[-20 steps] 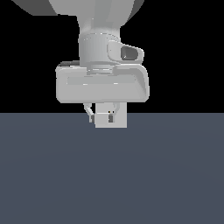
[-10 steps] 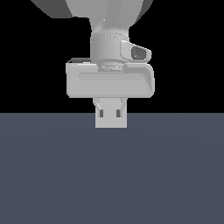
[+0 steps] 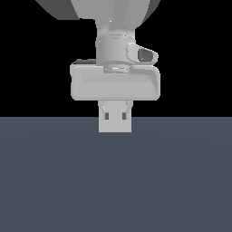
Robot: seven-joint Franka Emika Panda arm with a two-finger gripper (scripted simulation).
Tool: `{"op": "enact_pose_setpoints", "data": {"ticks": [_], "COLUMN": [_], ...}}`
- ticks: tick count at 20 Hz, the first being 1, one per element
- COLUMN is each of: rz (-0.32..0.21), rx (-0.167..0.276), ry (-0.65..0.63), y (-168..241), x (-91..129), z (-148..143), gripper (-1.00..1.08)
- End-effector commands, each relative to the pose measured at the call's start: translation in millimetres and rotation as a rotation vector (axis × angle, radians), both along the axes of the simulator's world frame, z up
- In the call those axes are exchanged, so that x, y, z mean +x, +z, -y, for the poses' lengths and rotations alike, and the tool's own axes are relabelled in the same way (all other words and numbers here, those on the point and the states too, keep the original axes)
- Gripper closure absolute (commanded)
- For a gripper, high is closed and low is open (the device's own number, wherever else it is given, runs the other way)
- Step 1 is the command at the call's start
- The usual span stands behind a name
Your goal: Plug the charger into the wall socket.
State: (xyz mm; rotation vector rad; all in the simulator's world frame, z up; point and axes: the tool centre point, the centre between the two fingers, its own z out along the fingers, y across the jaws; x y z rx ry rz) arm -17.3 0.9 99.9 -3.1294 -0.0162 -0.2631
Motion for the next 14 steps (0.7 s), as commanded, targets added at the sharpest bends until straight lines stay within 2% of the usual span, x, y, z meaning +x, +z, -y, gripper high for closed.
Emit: {"op": "enact_pose_setpoints", "data": {"ticks": [1, 7, 14], "rz": [0.000, 0.000, 0.000], "rx": [0.000, 0.000, 0.000], "ry": [0.000, 0.000, 0.000], "y": [0, 0, 0], "x": [0, 9, 34], "z": [0, 0, 0], "gripper": [1.08, 1.08, 1.08]}}
